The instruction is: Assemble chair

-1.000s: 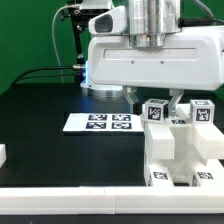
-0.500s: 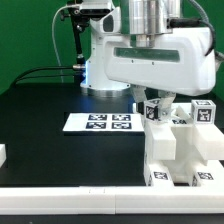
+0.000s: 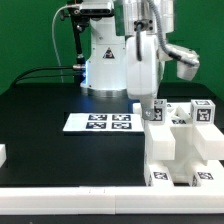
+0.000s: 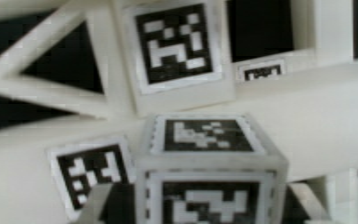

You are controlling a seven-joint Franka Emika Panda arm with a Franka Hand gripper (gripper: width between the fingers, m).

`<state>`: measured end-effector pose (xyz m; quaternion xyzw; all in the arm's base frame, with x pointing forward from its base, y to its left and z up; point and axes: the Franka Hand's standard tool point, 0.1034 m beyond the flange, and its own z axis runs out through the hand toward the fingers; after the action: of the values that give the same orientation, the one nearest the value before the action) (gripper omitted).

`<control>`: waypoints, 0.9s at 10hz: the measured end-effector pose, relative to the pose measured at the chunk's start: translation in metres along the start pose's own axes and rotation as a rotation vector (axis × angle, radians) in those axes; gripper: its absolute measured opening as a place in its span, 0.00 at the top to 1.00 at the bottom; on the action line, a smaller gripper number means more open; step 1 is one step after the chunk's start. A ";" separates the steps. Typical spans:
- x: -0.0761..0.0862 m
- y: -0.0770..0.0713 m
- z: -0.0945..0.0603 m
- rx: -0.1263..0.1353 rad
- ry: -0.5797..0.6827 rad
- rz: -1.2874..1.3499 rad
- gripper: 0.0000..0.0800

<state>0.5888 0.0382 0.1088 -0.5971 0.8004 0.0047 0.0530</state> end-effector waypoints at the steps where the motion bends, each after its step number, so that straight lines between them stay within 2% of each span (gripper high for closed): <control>1: 0.000 0.000 0.001 -0.001 0.001 -0.003 0.54; 2: 0.001 0.001 0.002 -0.002 0.003 -0.012 0.54; 4: -0.002 -0.002 -0.002 0.001 -0.002 -0.223 0.23; 5: -0.003 -0.003 -0.002 0.004 -0.005 -0.444 0.20; 6: -0.005 -0.002 -0.001 -0.004 -0.011 -0.598 0.20; 9: -0.003 -0.003 -0.001 -0.003 -0.007 -0.812 0.19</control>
Offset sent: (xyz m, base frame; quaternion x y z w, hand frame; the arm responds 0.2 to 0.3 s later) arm 0.0039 0.0131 0.0116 -0.0217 -0.0394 -0.2017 0.9784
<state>0.5925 0.0404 0.1102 -0.8648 0.4993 -0.0135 0.0522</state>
